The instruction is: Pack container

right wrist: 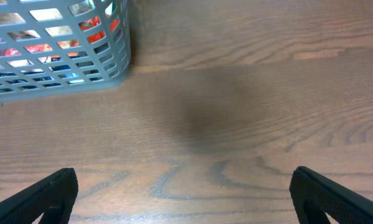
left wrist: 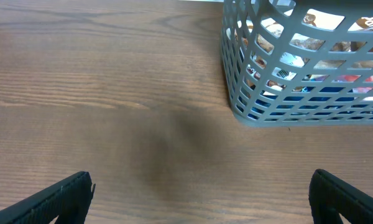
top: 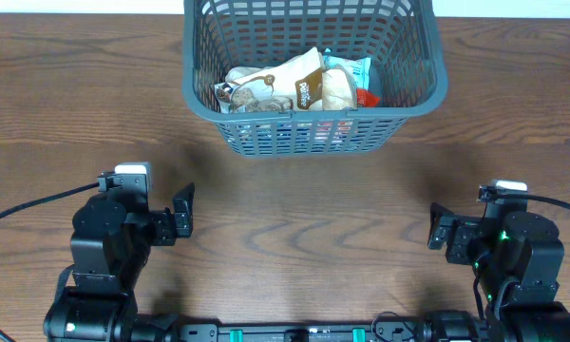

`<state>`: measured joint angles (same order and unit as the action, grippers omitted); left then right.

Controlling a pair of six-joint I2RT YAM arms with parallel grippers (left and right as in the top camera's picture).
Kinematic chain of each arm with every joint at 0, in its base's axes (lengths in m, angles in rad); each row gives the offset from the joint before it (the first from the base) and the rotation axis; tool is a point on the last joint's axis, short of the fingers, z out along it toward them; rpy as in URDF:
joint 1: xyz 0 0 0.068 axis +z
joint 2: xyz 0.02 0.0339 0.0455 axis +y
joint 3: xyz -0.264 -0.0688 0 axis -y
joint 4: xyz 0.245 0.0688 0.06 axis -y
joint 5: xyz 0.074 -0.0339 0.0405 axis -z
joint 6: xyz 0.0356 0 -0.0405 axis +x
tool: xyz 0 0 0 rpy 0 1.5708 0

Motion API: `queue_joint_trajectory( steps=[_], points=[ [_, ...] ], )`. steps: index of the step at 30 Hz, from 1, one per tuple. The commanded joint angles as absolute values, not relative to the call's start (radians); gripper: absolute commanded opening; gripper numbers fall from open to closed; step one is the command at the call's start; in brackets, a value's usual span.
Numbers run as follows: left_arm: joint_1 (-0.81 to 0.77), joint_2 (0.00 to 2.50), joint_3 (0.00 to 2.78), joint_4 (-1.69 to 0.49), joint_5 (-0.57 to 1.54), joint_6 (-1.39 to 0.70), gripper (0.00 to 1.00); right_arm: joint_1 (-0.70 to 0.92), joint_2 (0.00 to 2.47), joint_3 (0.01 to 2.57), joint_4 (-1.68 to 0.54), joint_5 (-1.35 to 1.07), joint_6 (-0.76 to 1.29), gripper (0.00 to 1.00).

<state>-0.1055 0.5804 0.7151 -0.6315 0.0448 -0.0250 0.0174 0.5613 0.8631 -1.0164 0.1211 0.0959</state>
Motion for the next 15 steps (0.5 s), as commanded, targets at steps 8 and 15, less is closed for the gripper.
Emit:
queue_joint_trajectory(
  steps=[8, 15],
  points=[
    [-0.099, 0.579, 0.720, -0.636, 0.026, -0.009, 0.99, 0.042, 0.508, 0.858, -1.030, 0.124, 0.108, 0.99],
    [-0.099, 0.579, 0.720, -0.636, 0.026, -0.009, 0.99, 0.076, 0.270, 0.734, -0.919, 0.018, 0.109, 0.99]
  ],
)
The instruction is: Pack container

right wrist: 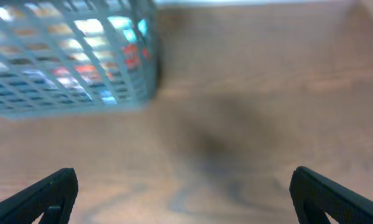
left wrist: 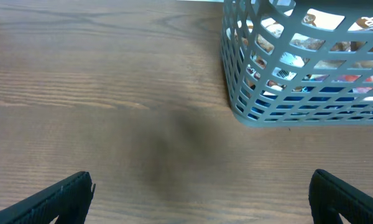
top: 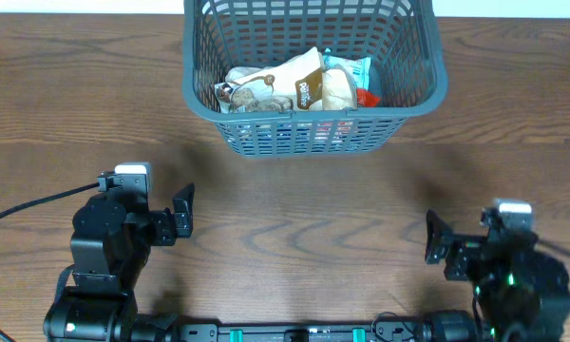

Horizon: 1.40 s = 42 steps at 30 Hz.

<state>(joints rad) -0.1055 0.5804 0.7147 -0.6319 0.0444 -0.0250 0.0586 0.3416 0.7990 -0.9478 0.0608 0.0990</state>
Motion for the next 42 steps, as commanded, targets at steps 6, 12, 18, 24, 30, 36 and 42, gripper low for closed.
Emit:
queue_joint_trajectory(
  steps=[6, 12, 18, 24, 30, 36, 42],
  points=[
    [-0.099, 0.579, 0.720, -0.636, 0.026, -0.009, 0.99, 0.077, 0.056, 0.435, -0.611, 0.022, 0.033, 0.99],
    [-0.099, 0.579, 0.720, -0.636, 0.026, -0.009, 0.99, 0.094, 0.005, 0.208, -0.273, 0.035, 0.009, 0.99],
    [-0.099, 0.579, 0.720, -0.636, 0.026, -0.009, 0.99, 0.121, 0.005, 0.100, -0.109, 0.118, -0.065, 0.99],
    [-0.099, 0.579, 0.720, -0.636, 0.026, -0.009, 0.99, 0.132, 0.005, 0.005, -0.067, 0.117, -0.084, 0.99],
    [-0.099, 0.579, 0.720, -0.636, 0.026, -0.009, 0.99, 0.118, 0.005, 0.005, -0.064, 0.112, -0.091, 0.99],
    [-0.099, 0.579, 0.720, -0.636, 0.026, -0.009, 0.99, 0.057, 0.005, 0.005, -0.064, 0.121, 0.014, 0.99],
    [-0.099, 0.579, 0.720, -0.636, 0.026, -0.009, 0.99, 0.051, 0.005, 0.005, -0.065, 0.124, 0.030, 0.99]
  ],
)
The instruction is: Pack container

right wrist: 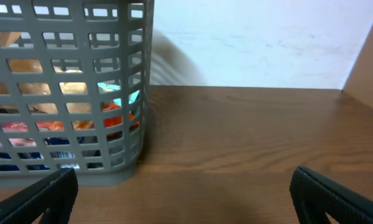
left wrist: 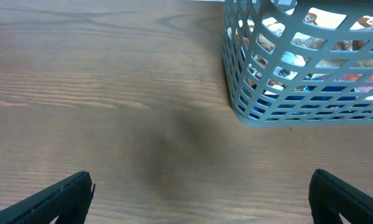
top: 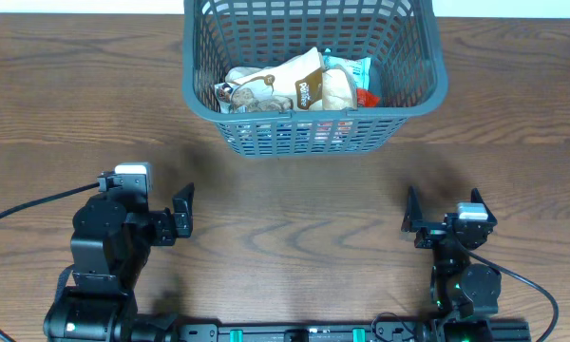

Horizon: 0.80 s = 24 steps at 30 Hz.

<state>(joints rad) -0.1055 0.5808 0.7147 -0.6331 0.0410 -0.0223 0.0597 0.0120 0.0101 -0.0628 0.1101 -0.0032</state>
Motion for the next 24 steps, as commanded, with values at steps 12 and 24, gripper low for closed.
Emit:
queue_joint_trajectory(
  steps=[12, 24],
  points=[
    [-0.099, 0.579, 0.720, -0.636, 0.026, -0.009, 0.99, 0.051, 0.005, 0.006, -0.062, 0.153, 0.087, 0.99],
    [-0.099, 0.579, 0.720, -0.636, 0.026, -0.009, 0.99, 0.051, 0.005, 0.006, -0.060, 0.149, 0.086, 0.99]
  ],
)
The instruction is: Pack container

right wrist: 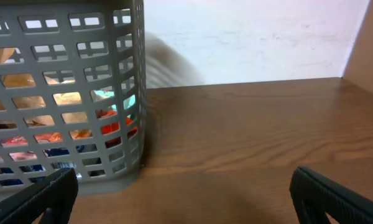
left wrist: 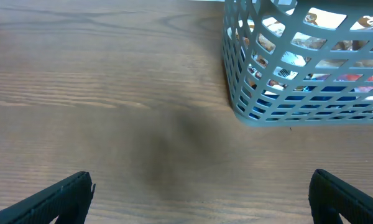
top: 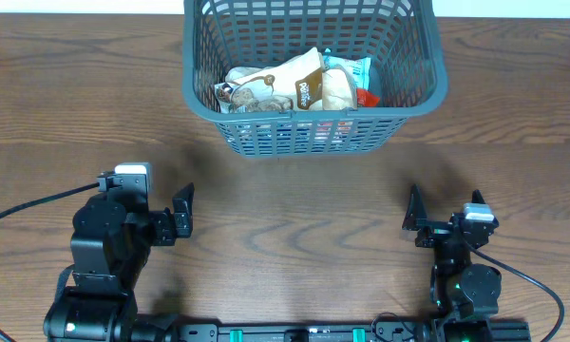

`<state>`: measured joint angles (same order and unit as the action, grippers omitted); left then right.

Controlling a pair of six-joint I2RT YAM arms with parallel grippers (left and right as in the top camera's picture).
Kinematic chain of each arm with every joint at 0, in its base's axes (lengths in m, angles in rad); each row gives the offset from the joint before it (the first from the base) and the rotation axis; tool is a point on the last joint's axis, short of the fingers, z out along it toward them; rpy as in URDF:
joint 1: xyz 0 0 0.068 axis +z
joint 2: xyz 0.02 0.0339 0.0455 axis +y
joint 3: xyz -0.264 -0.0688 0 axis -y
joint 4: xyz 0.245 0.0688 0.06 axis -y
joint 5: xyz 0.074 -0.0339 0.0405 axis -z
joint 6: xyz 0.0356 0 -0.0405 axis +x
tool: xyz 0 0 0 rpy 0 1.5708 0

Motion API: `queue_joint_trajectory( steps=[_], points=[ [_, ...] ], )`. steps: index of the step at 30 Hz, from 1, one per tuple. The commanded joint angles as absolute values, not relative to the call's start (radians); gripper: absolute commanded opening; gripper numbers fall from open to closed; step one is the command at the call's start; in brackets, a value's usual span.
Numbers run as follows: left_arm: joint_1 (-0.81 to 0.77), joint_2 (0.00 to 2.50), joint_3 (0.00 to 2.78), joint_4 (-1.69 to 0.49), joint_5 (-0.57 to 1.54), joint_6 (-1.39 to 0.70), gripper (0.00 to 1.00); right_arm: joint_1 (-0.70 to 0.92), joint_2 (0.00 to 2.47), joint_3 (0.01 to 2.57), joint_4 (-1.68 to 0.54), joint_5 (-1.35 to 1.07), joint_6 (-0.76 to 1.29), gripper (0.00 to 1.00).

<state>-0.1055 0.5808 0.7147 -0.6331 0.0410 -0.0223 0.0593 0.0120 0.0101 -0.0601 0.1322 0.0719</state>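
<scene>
A grey mesh basket point(top: 413, 100) stands at the back middle of the wooden table, with several snack packets point(top: 299, 84) lying inside it. My left gripper point(top: 182, 214) rests open and empty at the front left, well short of the basket point(left wrist: 236, 93). My right gripper point(top: 416, 218) is open and empty at the front right, folded back low over the table. In the right wrist view the basket point(right wrist: 127, 93) stands to the left and the packets point(right wrist: 109, 121) show through its wall.
The bare wooden table point(top: 294, 209) stretches between the two arms and the basket. A pale wall point(right wrist: 255, 37) rises behind the table's far edge. A black cable point(top: 24, 211) trails from the left arm toward the left edge.
The right wrist view has shifted slightly, the basket sitting a little more to the left. The left arm, the basket and its packets are unchanged.
Both grippers stood open at the front of the table with the packets in the basket. The right arm then drew back and folded down, its camera going from looking down at the table to looking level along it. The left arm stayed still throughout.
</scene>
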Motion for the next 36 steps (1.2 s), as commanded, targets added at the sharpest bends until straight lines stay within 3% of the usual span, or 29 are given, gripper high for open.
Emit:
queue_joint_trajectory(
  steps=[1, 21, 28, 36],
  points=[
    [-0.099, 0.579, 0.720, -0.636, 0.026, -0.009, 0.99, 0.051, 0.005, 0.006, -0.060, 0.149, 0.086, 0.99],
    [-0.099, 0.576, 0.720, -0.646, 0.022, -0.003, 0.98, 0.051, 0.005, 0.006, -0.060, 0.149, 0.086, 0.99],
    [-0.099, 0.434, 0.709, -0.643, -0.091, 0.160, 0.99, 0.051, 0.005, 0.006, -0.060, 0.149, 0.086, 0.99],
    [-0.099, 0.218, 0.517, -0.293, -0.090, 0.128, 0.99, 0.051, 0.005, 0.006, -0.060, 0.149, 0.086, 0.99]
  ],
)
